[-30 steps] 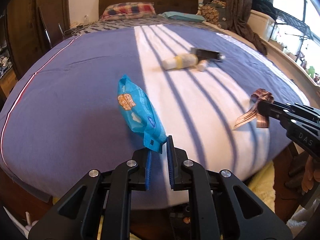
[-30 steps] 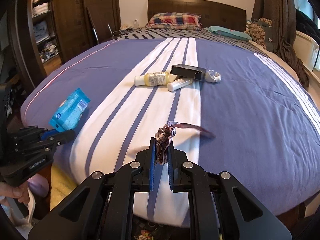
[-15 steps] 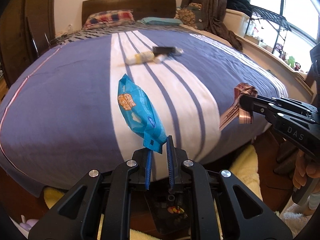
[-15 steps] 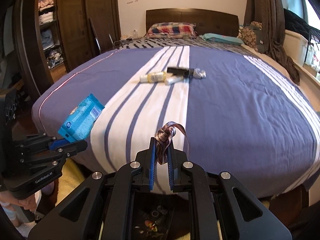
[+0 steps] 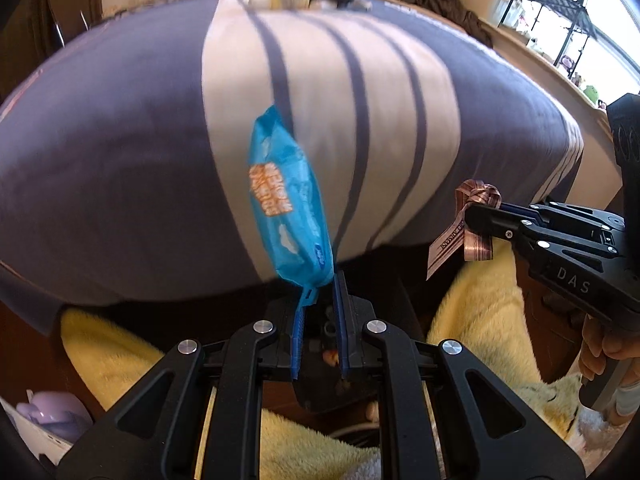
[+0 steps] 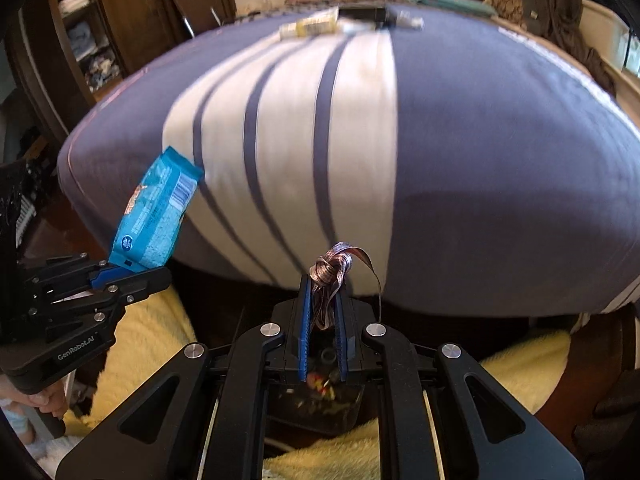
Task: Collect trash
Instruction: 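Carry the wipes pack and ribbon down over the black bin, then open both grippers to drop the wipes pack and ribbon into the bin, then raise both grippers back over the bed toward the lotion bottle and cloth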
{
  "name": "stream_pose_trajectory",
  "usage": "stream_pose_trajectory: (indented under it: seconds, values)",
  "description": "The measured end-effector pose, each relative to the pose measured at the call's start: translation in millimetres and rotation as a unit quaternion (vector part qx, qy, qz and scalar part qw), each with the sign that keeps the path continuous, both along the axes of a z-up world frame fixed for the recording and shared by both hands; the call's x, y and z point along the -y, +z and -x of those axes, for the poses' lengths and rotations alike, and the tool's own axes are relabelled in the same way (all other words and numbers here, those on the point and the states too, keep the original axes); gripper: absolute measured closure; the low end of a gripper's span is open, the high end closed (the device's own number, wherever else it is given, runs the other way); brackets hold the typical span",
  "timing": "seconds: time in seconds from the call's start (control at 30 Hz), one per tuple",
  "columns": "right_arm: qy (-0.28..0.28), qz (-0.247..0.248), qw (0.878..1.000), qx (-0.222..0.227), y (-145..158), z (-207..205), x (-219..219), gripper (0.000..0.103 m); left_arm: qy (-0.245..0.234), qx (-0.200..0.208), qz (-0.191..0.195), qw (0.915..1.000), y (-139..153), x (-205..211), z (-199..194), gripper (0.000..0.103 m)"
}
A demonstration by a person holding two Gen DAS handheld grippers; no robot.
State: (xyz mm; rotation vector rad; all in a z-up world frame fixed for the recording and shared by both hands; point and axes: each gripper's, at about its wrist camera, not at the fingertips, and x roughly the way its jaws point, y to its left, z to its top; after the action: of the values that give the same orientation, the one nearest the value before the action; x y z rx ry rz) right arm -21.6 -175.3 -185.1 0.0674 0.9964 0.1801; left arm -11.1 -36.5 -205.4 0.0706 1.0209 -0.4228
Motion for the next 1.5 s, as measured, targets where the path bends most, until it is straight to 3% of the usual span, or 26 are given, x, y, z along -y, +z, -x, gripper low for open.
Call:
stream_pose_trajectory:
  seconds: [0.27, 0.37, 0.67, 0.8, 0.87, 0.9, 0.93, 1.0, 1.2, 1.3, 1.5]
  values:
    - [0.003, -0.003, 0.999, -0.054, -41, 0, -5, 0.091, -0.011, -0.065, -0.005, 0.9978, -52, 4, -2, 0.092]
    - [-0.001, -0.009, 0.997, -0.075, -55, -3, -4, 0.091, -0.015, -0.097, -0.005, 0.9952, -72, 5, -6, 0.103]
    - [-0.003, -0.03, 0.991, -0.133, -94, -11, -6, 0.091, -0.02, -0.141, -0.013, 0.9898, -100, 12, -11, 0.103]
    - [-0.015, -0.027, 0.99, -0.141, -97, -25, -7, 0.087, -0.015, -0.152, -0.021, 0.988, -108, 15, -15, 0.103]
    - [-0.021, -0.026, 0.989, -0.142, -99, -24, -4, 0.077, -0.012, -0.16, -0.023, 0.9868, -112, 13, -17, 0.103]
    - [-0.026, -0.027, 0.989, -0.141, -99, -23, -2, 0.058, -0.009, -0.162, -0.025, 0.9864, -113, 11, -17, 0.097]
    - [-0.029, -0.028, 0.99, -0.138, -99, -22, 0, 0.046, -0.006, -0.164, -0.027, 0.9861, -113, 7, -16, 0.091]
    - [-0.032, -0.028, 0.99, -0.138, -98, -21, 3, 0.043, 0.0, -0.165, -0.028, 0.986, -114, 4, -18, 0.062]
    - [-0.053, -0.011, 0.991, -0.121, -92, -21, 11, 0.02, 0.01, -0.151, -0.041, 0.9877, -109, -3, -18, 0.028]
    - [-0.067, -0.006, 0.992, -0.105, -83, -20, 18, 0.011, 0.012, -0.138, -0.052, 0.9889, -104, -5, -17, 0.017]
    - [-0.076, -0.011, 0.994, -0.081, -65, -20, 27, 0.009, 0.014, -0.111, -0.051, 0.9925, -84, -8, -15, 0.011]
